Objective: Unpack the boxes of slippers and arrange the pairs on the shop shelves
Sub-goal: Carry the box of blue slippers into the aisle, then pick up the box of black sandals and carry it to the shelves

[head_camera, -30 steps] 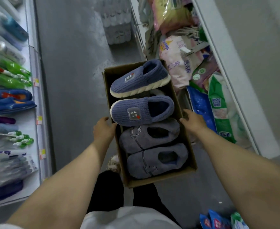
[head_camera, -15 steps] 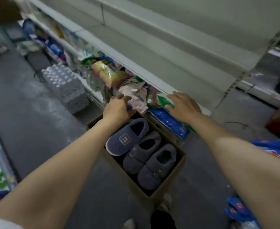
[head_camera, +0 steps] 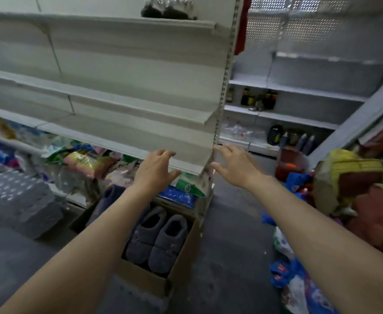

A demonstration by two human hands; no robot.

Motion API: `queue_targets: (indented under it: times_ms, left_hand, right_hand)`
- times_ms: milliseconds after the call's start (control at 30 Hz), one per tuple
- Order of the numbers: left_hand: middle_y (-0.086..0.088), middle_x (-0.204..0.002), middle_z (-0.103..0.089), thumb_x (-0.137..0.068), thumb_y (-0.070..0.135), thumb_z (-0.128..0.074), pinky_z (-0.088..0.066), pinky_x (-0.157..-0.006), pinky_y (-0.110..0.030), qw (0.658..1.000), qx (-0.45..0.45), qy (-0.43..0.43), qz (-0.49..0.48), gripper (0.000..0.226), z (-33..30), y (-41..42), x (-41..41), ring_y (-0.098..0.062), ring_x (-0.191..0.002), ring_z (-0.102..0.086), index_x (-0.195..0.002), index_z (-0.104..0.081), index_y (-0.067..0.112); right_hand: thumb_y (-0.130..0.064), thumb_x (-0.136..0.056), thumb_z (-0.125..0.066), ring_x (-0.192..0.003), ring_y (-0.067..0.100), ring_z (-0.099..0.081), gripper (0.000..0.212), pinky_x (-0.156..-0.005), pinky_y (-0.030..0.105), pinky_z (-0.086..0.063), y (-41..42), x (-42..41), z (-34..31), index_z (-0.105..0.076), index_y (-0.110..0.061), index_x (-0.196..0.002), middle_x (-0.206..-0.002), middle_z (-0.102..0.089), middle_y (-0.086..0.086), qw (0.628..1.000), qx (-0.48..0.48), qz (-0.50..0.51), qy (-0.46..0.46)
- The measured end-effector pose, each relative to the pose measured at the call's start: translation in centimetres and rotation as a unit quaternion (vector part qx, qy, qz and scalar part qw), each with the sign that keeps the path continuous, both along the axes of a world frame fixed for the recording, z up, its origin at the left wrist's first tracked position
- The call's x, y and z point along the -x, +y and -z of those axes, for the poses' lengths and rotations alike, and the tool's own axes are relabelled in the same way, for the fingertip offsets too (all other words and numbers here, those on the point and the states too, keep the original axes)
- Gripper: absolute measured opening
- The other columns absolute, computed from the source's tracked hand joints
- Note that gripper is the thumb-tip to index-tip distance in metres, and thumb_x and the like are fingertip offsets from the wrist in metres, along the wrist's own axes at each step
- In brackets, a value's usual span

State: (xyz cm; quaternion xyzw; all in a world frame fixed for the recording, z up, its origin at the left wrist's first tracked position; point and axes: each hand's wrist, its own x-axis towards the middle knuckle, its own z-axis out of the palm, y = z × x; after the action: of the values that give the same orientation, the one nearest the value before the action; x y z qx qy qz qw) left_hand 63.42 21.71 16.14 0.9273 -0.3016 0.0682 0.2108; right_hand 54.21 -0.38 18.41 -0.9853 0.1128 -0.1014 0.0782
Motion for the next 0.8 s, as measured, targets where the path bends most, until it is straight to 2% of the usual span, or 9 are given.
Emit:
queue_targets:
  times_ms: [167,300,400,600,700,800]
  left_hand:
    - [-0.008,-0.146,-0.049,-0.091,0.043,-0.067,-0.038,-0.107,-0.041,0.999,0.004,-0.017,0.043,0.064,-1.4,-3.4,11.9,-0.03,-0.131,-0.046,-0.146,-0.045,0.019]
    - [-0.008,-0.142,-0.052,-0.091,0.042,-0.067,-0.042,-0.103,-0.042,0.997,0.019,-0.017,0.073,0.061,-2.3,-5.1,21.4,-0.029,-0.128,-0.049,-0.144,-0.048,0.019]
    - [-0.008,-0.144,-0.05,-0.091,0.041,-0.067,-0.041,-0.105,-0.041,0.995,0.019,-0.014,0.099,0.062,-3.0,-6.0,27.2,-0.028,-0.129,-0.048,-0.145,-0.047,0.019]
    - [-0.007,-0.149,-0.046,-0.094,0.046,-0.061,-0.038,-0.106,-0.04,0.988,0.006,-0.021,0.152,0.062,-4.0,-7.7,35.5,-0.028,-0.134,-0.045,-0.148,-0.043,0.02]
    - [-0.007,-0.149,-0.047,-0.095,0.047,-0.059,-0.038,-0.108,-0.04,0.983,-0.001,-0.021,0.185,0.062,-3.8,-8.6,38.2,-0.028,-0.135,-0.044,-0.149,-0.042,0.02]
    - [-0.007,-0.147,-0.048,-0.096,0.047,-0.058,-0.04,-0.105,-0.04,0.977,-0.006,-0.009,0.212,0.061,-2.9,-9.3,40.6,-0.029,-0.132,-0.047,-0.149,-0.043,0.02]
  right_hand:
    - [-0.056,-0.1,-0.046,-0.144,0.023,-0.035,0.062,-0.113,0.043,-0.037,-2.5,13.8,-2.1,-0.031,-0.033,-0.154,-0.16,-0.033,-0.004,0.999,0.03,0.04,0.022]
    - [-0.055,-0.1,-0.048,-0.146,0.022,-0.032,0.063,-0.115,0.039,-0.033,-3.8,23.8,-2.6,-0.031,-0.029,-0.155,-0.161,-0.033,-0.002,0.998,0.038,0.055,0.023]
    - [-0.056,-0.099,-0.047,-0.145,0.024,-0.034,0.065,-0.11,0.041,-0.037,-4.4,30.0,-2.8,-0.03,-0.028,-0.155,-0.161,-0.032,-0.001,0.996,0.04,0.073,0.033]
    - [-0.059,-0.098,-0.048,-0.139,0.025,-0.041,0.064,-0.105,0.043,-0.045,-4.5,39.9,-2.9,-0.033,-0.03,-0.154,-0.155,-0.041,0.0,0.993,0.021,0.115,0.018]
    - [-0.056,-0.098,-0.05,-0.138,0.029,-0.042,0.065,-0.109,0.048,-0.041,-4.7,44.0,-2.6,-0.036,-0.026,-0.153,-0.154,-0.043,0.003,0.988,0.015,0.15,0.011]
    - [-0.055,-0.099,-0.049,-0.14,0.027,-0.04,0.064,-0.107,0.042,-0.042,-4.4,48.0,-2.0,-0.034,-0.026,-0.154,-0.156,-0.04,0.002,0.98,0.016,0.196,0.033]
